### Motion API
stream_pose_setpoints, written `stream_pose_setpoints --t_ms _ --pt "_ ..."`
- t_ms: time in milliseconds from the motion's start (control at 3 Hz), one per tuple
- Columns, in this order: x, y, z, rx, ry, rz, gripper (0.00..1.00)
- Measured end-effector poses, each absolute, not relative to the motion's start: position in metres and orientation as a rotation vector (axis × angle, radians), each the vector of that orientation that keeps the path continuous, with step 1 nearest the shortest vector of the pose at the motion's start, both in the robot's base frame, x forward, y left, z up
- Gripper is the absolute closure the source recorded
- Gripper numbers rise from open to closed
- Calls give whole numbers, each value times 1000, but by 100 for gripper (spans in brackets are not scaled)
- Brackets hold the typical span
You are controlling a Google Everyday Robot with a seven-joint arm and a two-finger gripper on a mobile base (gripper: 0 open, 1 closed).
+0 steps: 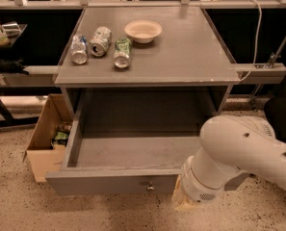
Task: Close top drawer
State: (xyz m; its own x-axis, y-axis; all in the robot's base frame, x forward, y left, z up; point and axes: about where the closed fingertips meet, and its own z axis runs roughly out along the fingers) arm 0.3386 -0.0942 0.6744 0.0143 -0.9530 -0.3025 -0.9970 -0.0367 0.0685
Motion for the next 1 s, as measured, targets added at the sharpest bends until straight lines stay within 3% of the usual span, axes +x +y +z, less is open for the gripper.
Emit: stream_pose_setpoints --t_ms 1000 --pt "350 -105 618 -2071 2125 308 100"
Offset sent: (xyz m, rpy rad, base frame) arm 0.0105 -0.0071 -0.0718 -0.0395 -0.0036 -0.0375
